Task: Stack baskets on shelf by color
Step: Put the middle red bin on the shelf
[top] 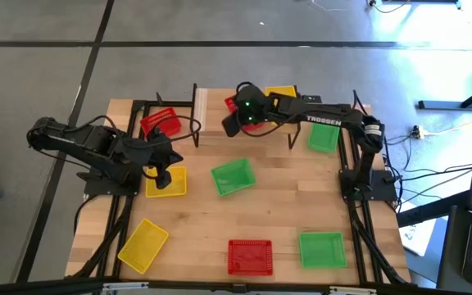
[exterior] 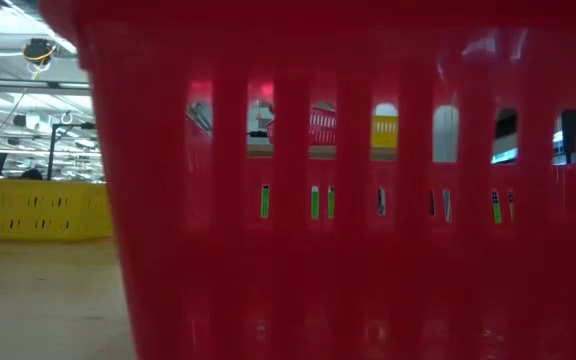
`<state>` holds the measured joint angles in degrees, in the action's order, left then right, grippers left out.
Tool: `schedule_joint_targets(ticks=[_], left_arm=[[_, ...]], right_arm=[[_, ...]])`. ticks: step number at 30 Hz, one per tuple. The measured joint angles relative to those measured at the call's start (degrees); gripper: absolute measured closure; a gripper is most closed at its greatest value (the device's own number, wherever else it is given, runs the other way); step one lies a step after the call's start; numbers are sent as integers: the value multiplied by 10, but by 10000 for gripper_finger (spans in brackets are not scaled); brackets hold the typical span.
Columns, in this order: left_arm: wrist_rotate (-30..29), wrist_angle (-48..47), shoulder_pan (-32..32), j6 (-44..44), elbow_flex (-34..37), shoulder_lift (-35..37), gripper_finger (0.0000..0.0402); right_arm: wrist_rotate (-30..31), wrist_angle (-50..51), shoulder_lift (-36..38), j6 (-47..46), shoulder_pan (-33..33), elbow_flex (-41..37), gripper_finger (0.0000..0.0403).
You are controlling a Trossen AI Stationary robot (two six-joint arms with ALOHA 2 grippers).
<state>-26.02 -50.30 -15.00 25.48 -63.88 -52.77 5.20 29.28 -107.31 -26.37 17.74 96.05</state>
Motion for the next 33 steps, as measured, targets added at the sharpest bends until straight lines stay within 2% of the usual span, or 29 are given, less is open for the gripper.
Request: schedule_joint_targets(ticks=[14, 16, 20, 22, 30, 33], left_arm=[[0, 0, 0, 0, 0, 0, 401], [0, 0, 0, 0, 0, 0, 401], [0, 0, 0, 0, 0, 0, 401], [-1, 0, 0, 0, 0, 0, 401], [-1, 4, 0, 0, 0, 0, 401], [-1, 3, 0, 0, 0, 0, 401]], right_arm=[[89, 4, 0, 47, 5, 0, 403], [76, -6, 0, 46, 6, 0, 403], [-21, -41, 1, 64, 1, 1, 403], [-45, -41, -5, 59, -1, 2, 403], [35, -7, -47, 42, -1, 0, 403], [39, -16, -48, 43, -3, 0, 403]])
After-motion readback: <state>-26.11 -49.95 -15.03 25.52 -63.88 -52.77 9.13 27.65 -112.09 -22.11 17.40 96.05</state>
